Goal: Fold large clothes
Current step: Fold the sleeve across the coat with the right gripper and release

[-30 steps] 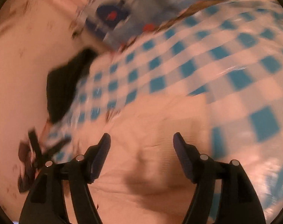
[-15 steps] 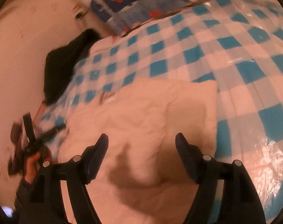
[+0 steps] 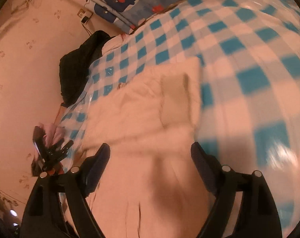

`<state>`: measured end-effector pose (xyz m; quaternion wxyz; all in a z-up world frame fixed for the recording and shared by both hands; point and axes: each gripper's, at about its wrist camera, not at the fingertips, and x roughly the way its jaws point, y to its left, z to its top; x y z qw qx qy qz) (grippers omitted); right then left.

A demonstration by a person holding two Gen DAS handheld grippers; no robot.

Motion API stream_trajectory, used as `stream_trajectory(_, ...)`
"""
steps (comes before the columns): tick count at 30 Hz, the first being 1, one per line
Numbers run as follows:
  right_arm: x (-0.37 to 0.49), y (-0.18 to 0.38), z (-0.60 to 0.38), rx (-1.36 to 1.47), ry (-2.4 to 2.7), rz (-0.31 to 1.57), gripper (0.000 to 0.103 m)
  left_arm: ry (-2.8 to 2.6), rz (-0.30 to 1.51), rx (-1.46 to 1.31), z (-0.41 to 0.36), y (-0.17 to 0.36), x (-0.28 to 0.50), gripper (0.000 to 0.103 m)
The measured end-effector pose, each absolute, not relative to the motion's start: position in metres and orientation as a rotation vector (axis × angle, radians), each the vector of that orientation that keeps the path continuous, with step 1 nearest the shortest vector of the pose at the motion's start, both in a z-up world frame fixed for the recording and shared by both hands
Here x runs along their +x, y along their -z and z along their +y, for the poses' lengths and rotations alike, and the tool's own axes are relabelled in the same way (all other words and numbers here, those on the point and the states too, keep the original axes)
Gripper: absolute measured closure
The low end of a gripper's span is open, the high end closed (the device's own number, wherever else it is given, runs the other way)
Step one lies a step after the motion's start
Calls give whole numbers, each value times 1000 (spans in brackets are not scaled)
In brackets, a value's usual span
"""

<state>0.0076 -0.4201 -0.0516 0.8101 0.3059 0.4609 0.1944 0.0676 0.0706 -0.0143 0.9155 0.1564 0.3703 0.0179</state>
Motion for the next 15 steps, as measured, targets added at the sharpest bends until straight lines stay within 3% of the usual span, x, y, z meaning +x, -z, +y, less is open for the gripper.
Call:
stream_trajectory(8,-58,82,-441,790,-418,1015,21,-57,807,319,85,2,-23,10)
stream_trajectory(15,-77,100,-459,886,-429,1053,18,-83,1001,-81,176,37,-74,11)
